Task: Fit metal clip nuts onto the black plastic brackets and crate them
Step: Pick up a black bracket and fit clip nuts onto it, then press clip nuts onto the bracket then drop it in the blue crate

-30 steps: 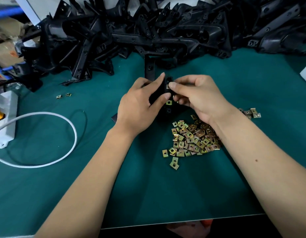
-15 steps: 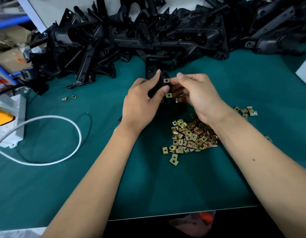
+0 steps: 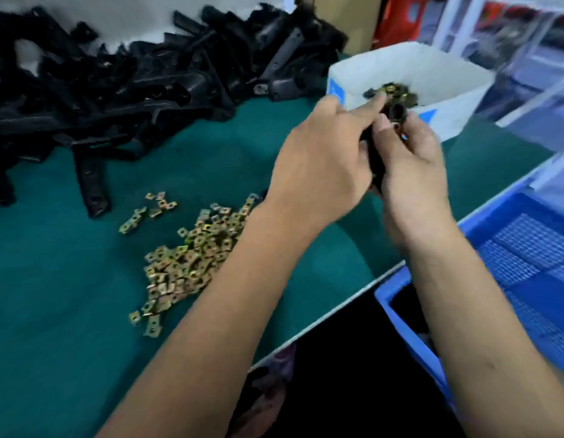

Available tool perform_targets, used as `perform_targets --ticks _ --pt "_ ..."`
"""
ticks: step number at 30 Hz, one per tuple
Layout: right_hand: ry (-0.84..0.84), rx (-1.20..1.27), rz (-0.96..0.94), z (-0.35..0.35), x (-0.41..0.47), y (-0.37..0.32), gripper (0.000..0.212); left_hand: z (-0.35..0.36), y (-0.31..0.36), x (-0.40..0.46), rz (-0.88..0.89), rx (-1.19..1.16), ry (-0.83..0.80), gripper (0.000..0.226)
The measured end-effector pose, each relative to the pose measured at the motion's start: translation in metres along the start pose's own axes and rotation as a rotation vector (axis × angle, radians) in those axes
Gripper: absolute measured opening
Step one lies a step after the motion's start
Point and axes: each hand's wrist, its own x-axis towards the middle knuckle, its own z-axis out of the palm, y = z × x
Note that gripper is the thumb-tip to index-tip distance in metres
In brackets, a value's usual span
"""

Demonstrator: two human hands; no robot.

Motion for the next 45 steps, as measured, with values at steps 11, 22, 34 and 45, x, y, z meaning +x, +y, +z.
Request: perform_targets --ticks 11,22,34,45 --pt "0.704 -0.129 0.539 -0.285 -0.077 0.097 0.02 0.212 0.131 -0.025 0.268 -0.055 -0.81 0.035" --pt "0.709 -1.065 0.709 -0.324 -0.118 0.143 0.029 0.296 0.084 -0.057 -0.035 -0.187 -0.87 0.042" --pt "0.292 -1.151 -0.215 -0.143 -0.01 -0.003 0.011 0.131 0.095 0.048 0.11 -0.655 0.062 0.031" --pt "-0.676 -1.247 -0.353 0.098 0.002 0.022 0.01 -0.032 -0.115 -0.021 -0.348 -0.237 0.559 0.022"
